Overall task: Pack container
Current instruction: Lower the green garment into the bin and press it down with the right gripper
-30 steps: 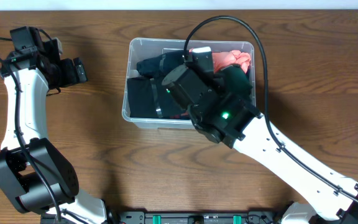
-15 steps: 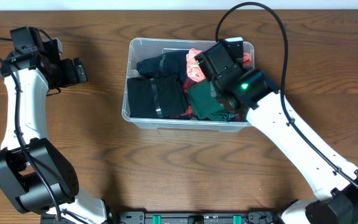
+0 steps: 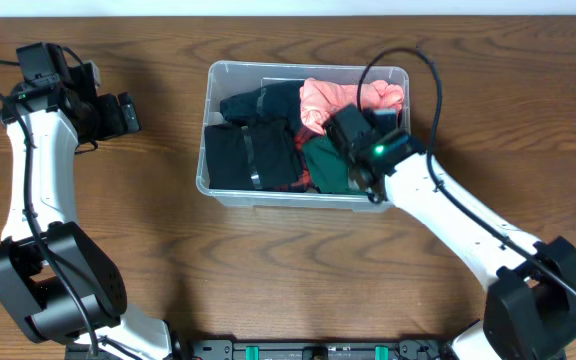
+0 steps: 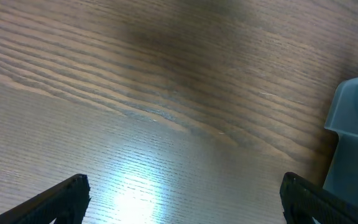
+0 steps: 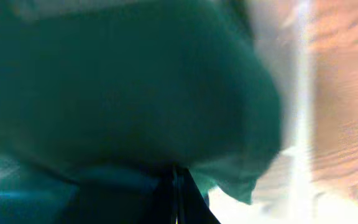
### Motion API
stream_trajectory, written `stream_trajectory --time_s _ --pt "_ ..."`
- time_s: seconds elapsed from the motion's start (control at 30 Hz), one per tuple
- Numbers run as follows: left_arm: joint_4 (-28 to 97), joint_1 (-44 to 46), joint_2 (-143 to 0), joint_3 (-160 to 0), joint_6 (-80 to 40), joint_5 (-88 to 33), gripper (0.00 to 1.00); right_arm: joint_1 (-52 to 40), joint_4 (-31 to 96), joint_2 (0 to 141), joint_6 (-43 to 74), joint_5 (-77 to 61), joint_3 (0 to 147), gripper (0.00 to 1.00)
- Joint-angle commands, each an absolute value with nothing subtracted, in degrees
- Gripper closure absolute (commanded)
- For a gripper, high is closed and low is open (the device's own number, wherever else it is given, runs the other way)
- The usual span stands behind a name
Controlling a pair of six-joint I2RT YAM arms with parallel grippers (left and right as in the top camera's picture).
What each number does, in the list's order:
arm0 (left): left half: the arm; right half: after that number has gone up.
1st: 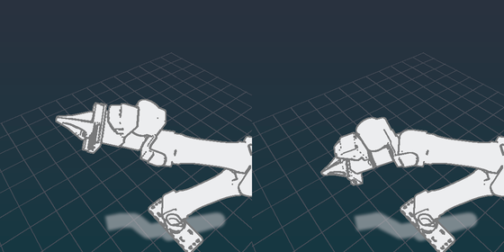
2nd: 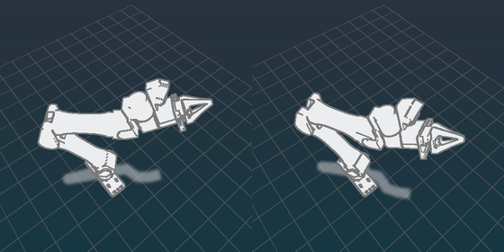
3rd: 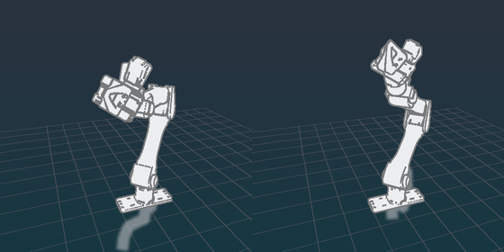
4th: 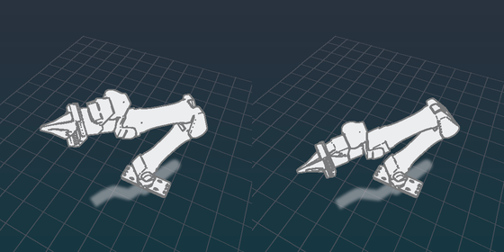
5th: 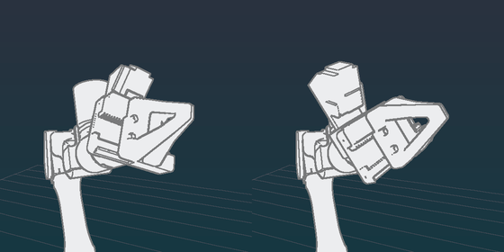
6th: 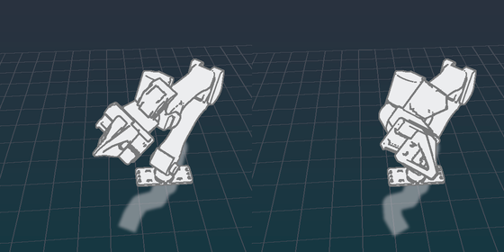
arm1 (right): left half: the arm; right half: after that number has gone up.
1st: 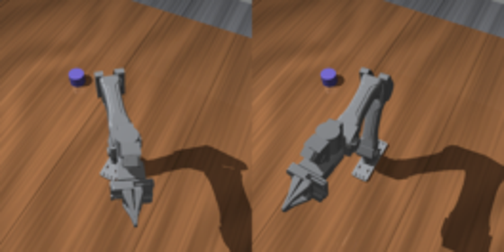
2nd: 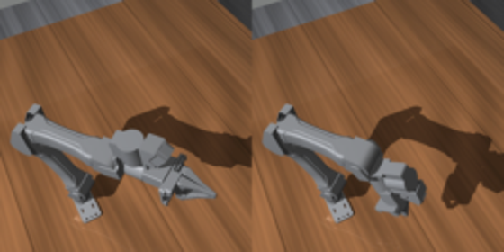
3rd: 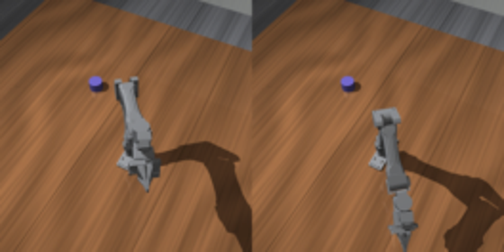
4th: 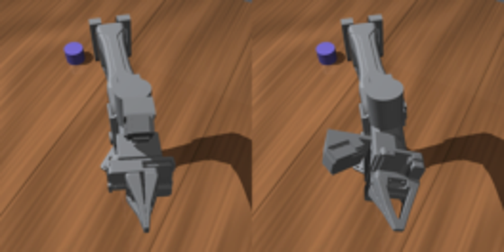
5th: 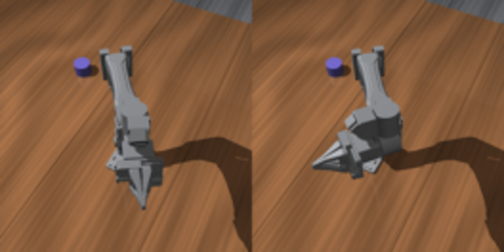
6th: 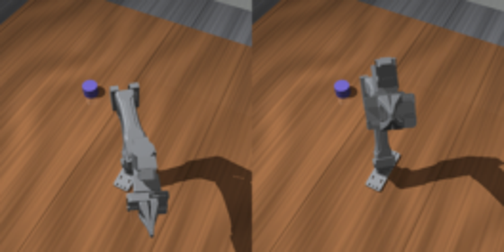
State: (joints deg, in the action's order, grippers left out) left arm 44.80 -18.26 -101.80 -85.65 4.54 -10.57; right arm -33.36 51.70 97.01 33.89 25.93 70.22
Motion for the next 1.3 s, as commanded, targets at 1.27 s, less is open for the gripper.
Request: stream_trajectory --time_s 1.27 --pt "44.93 -18.26 -102.24 -85.73 4.91 -10.94 0.02 -33.06 48.18 99.11 27.11 7.42 78.81 0.78"
